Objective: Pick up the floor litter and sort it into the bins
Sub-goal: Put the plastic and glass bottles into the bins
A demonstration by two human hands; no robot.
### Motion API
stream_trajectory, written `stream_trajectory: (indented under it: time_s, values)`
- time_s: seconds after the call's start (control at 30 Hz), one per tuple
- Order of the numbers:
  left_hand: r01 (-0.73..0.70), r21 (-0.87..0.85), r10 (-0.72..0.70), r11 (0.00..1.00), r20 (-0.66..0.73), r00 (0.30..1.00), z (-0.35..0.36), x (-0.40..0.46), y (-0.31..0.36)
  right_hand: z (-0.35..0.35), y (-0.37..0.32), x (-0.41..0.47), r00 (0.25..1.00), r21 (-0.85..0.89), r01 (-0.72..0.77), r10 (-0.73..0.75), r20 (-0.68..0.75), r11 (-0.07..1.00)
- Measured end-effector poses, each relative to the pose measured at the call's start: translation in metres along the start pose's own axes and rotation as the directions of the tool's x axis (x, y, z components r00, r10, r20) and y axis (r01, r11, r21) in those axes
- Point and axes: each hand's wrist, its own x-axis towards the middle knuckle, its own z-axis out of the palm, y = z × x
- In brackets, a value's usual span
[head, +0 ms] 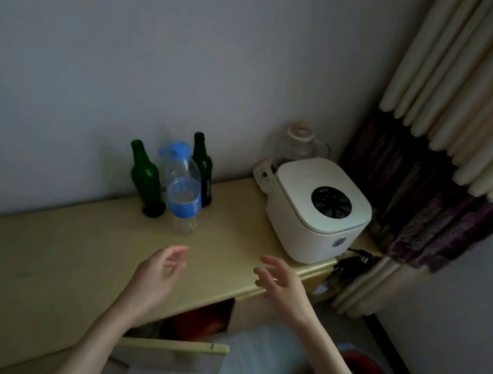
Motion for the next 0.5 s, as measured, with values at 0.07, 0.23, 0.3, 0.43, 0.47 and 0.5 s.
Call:
stream_trajectory:
  time_s: [0.07,0.23,0.3,0.43,0.47,0.5]
  values:
    - [-0.011,-0.002,0.011,1.0,-0.08,0.997,-0.024,0.018,-0.005,0.011,-0.019,0.017,0.999,-0.039,0.027,-0.026,0.022,0.999]
    - [-0.034,0.058,0.052,0.998,-0.345,0.937,-0.078,0.096,-0.023,0.026,-0.077,0.094,0.99,-0.161,0.136,-0.138,-0.003,0.978]
    - [-0.008,0.108,0.052,0.994,-0.408,0.911,-0.1,0.138,-0.034,0.038,-0.103,0.141,0.987,-0.207,0.146,-0.156,-0.032,0.968]
    - [0.004,0.213,0.07,0.977,-0.339,0.938,-0.135,0.214,-0.053,0.071,-0.143,0.233,0.997,-0.292,0.051,-0.063,-0.033,0.955]
    - [-0.008,0.221,0.076,0.975,-0.302,0.95,-0.137,0.226,-0.057,0.076,-0.149,0.25,0.999,-0.32,0.027,-0.038,-0.028,0.947]
    - [-0.015,0.221,0.075,0.975,-0.268,0.961,-0.139,0.236,-0.061,0.08,-0.154,0.265,0.999,-0.357,0.014,-0.024,-0.023,0.934]
